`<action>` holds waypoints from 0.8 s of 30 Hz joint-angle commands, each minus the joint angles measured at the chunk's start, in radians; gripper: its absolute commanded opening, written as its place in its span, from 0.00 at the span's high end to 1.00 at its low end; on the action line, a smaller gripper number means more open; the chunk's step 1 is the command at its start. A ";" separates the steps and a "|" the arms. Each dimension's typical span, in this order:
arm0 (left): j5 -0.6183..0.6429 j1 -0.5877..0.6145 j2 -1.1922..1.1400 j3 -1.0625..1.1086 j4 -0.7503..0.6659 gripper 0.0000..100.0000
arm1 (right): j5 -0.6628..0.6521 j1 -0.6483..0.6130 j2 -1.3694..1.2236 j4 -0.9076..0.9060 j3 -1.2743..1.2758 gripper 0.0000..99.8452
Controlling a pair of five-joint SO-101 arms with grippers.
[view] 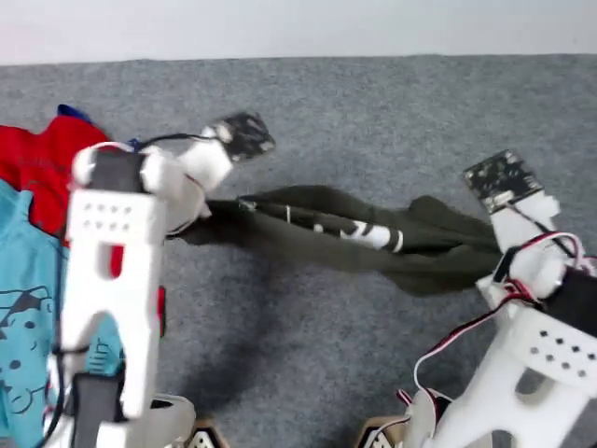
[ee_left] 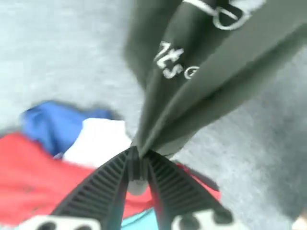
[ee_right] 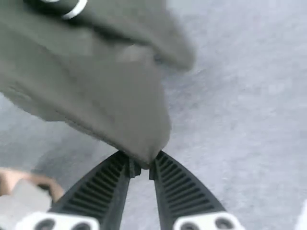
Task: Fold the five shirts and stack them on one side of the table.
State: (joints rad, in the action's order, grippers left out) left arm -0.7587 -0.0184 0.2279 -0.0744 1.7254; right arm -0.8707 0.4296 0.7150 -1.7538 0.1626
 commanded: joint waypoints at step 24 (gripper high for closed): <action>0.354 0.043 0.898 -0.041 -0.460 1.00 | 0.061 0.154 0.031 -0.035 -0.947 0.99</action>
State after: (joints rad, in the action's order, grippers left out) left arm -0.4104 0.0215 1.0748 -0.0928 1.2973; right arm -0.8140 0.5294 0.7549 -1.7553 -0.7181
